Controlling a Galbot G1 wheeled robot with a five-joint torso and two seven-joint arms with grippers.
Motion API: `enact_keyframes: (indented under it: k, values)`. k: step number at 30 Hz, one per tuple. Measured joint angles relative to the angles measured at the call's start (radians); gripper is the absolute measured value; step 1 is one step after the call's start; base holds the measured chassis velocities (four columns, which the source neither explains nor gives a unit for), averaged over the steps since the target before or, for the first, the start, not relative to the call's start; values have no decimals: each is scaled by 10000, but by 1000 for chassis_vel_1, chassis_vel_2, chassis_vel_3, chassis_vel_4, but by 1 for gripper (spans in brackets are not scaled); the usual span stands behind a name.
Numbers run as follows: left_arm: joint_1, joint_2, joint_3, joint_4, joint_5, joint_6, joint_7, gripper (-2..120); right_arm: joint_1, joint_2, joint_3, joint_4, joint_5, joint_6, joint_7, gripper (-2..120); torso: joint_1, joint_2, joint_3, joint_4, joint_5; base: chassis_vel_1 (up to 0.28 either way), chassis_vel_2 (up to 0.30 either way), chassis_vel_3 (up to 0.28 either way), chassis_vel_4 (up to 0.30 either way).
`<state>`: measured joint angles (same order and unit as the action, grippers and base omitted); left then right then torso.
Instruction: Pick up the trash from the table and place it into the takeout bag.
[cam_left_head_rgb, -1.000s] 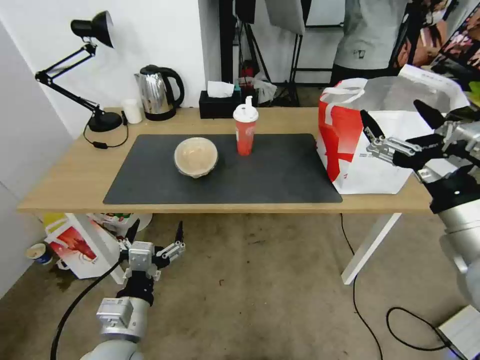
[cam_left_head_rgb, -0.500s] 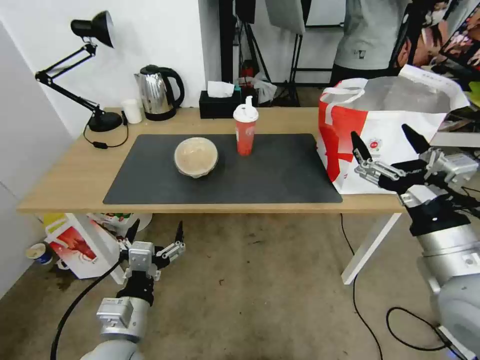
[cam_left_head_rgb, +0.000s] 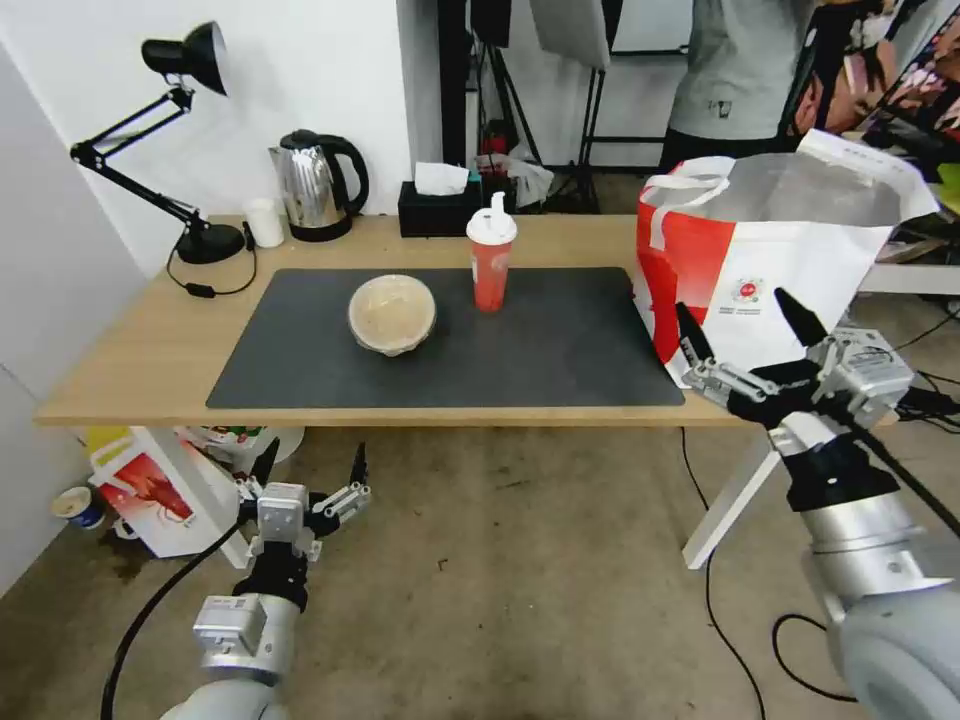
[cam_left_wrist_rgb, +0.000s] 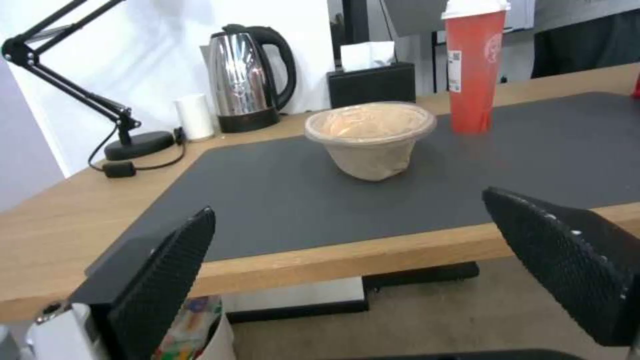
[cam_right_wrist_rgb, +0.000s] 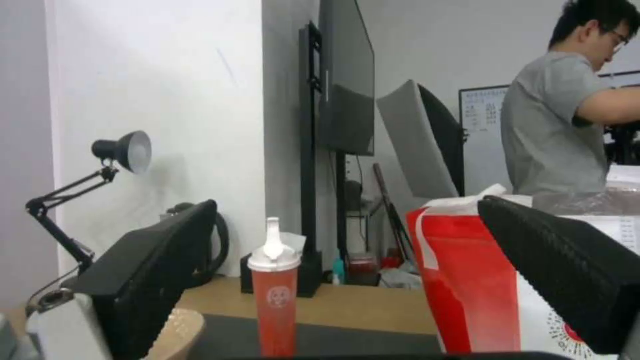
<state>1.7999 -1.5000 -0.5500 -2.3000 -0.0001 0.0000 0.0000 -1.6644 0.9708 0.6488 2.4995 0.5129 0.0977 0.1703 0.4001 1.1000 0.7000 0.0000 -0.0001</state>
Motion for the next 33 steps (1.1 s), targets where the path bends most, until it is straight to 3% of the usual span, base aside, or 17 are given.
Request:
enact_keyframes:
  k: [24,33]
  values:
    - [0,0,0,0,0,0,0,100,-837,2240,-1628,10,-3249,1775,-934,100,-1,-1,0,-1,2,0,0,0,0]
    - [0,0,0,0,1,0,0,100,-1030,2545,-2146,-491,-3735,2221,-936,100,0,-1,-1,-1,0,0,0,0,0]
